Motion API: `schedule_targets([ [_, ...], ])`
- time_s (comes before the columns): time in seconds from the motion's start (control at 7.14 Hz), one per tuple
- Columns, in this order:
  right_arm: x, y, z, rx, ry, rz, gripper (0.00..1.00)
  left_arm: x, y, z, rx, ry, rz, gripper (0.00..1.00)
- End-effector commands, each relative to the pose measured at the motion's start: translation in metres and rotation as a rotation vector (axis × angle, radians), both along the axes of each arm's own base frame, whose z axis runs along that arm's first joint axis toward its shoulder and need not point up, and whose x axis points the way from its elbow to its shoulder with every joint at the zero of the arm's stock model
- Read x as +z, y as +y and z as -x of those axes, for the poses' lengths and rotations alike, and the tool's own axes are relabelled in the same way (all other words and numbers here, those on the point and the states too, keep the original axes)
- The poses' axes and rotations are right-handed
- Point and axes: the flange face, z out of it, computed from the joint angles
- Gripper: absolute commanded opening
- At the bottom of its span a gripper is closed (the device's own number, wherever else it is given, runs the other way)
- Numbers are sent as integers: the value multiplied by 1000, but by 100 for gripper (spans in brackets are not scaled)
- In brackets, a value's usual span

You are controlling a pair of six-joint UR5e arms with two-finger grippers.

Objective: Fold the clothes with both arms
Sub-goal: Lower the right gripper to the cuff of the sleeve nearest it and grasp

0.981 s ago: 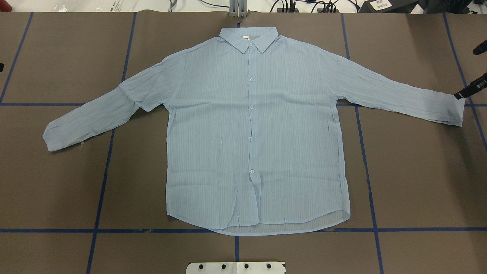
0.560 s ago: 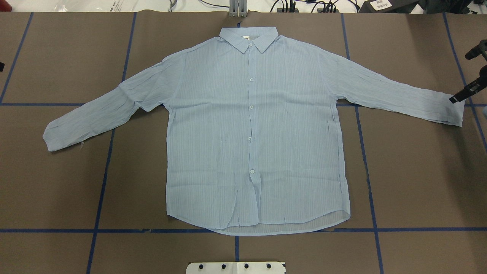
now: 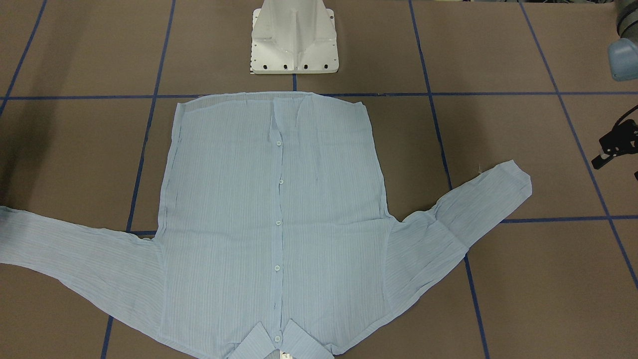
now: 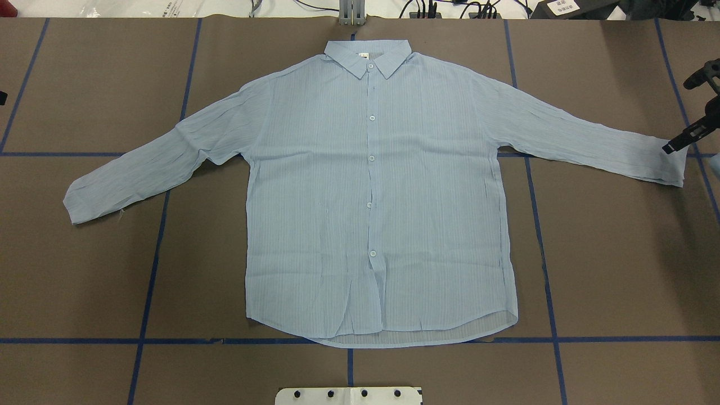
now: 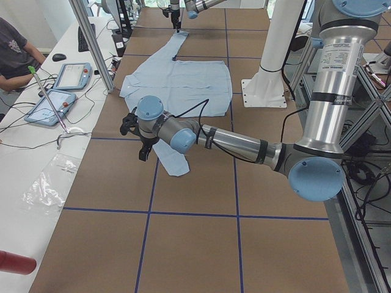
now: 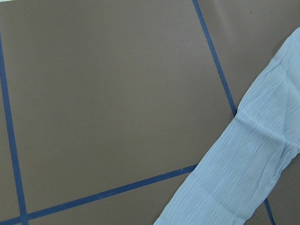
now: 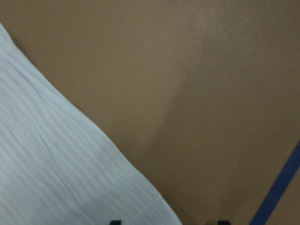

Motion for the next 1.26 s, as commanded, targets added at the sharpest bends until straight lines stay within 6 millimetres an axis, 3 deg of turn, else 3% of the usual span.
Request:
schedule_targets([
  [0.0, 6, 6, -3, -1, -4, 11, 75, 0, 0, 0, 0, -1, 0, 100],
  [0.14, 7, 8, -4, -2, -13, 17, 74, -1, 0, 0, 0, 1, -1, 100],
  [0.28, 6, 7, -3, -1, -15, 18, 55, -1, 0, 0, 1, 1, -1, 100],
  [0.42, 6, 7, -3, -1, -14, 24, 25, -2, -1, 0, 0, 0, -3, 100],
  [0.56, 4, 5, -3, -1, -15, 19, 5, -1, -1, -1, 1, 0, 0, 100],
  [0.84, -7, -2, -12, 18, -36, 14, 0, -2, -3, -1, 0, -1, -3, 100],
  [0.98, -31, -10, -26, 29, -108, 23, 0, -2, -3, -1, 0, -1, -2, 100],
  [1.12, -70, -16, -35, 58, -140, 21, 0, -2, -3, -1, 0, -1, -2, 100],
])
